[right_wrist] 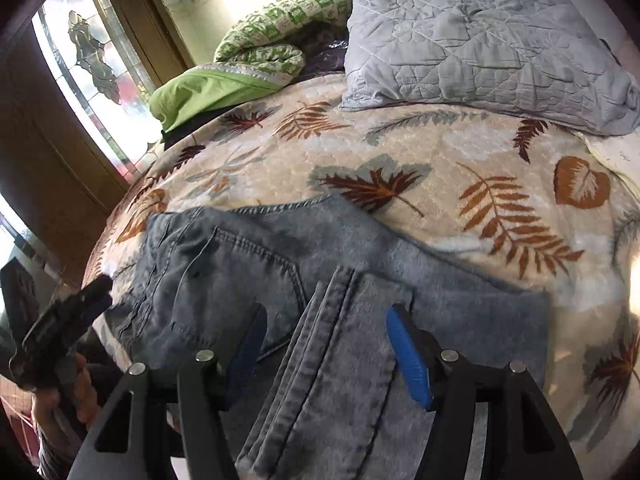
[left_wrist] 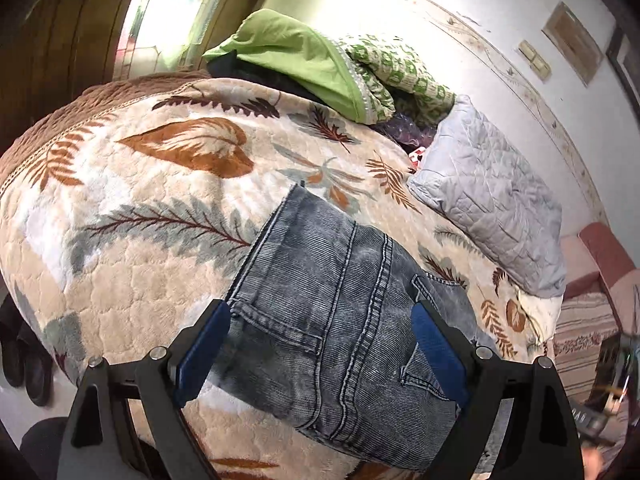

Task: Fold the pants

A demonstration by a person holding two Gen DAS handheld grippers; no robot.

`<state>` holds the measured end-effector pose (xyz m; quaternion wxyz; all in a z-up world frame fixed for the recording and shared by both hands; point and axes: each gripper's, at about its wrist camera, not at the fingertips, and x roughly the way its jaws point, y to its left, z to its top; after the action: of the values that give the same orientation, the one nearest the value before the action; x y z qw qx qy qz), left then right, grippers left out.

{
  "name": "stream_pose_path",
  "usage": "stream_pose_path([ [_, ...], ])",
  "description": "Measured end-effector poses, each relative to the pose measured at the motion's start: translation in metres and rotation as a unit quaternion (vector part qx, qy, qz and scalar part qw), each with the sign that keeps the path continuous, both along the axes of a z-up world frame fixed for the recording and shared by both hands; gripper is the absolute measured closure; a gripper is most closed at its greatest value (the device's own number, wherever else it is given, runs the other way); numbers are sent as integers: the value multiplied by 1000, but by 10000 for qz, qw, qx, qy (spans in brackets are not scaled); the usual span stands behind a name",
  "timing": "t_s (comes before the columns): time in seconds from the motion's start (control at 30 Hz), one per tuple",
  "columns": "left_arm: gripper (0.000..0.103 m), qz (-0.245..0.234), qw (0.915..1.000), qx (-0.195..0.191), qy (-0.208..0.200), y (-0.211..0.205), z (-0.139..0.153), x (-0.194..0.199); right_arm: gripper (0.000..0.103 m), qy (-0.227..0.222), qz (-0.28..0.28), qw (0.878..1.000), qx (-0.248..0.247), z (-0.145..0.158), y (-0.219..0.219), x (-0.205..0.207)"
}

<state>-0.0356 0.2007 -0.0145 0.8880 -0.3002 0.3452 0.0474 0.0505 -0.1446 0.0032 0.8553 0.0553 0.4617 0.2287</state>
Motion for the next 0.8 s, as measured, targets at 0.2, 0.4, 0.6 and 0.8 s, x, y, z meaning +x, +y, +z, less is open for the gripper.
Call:
stream_pose_path([
  [0.2, 11, 84, 9820, -1861, 326, 18, -25, -32, 37, 336, 177, 9993, 34, -42, 4, -35],
  [0.4, 11, 340, 9664, -2423, 783, 21, -56, -23, 34, 253, 151, 9988, 384, -51, -5, -41],
  [0.6, 12, 442, 9596, -2681, 732, 22, -63, -7, 34, 234, 176, 9976, 630, -54, -13, -43],
  [0.8, 33, 598, 9629, -2553, 640, 31, -63, -1, 33, 184, 224, 9974, 659, -55, -13, -42],
])
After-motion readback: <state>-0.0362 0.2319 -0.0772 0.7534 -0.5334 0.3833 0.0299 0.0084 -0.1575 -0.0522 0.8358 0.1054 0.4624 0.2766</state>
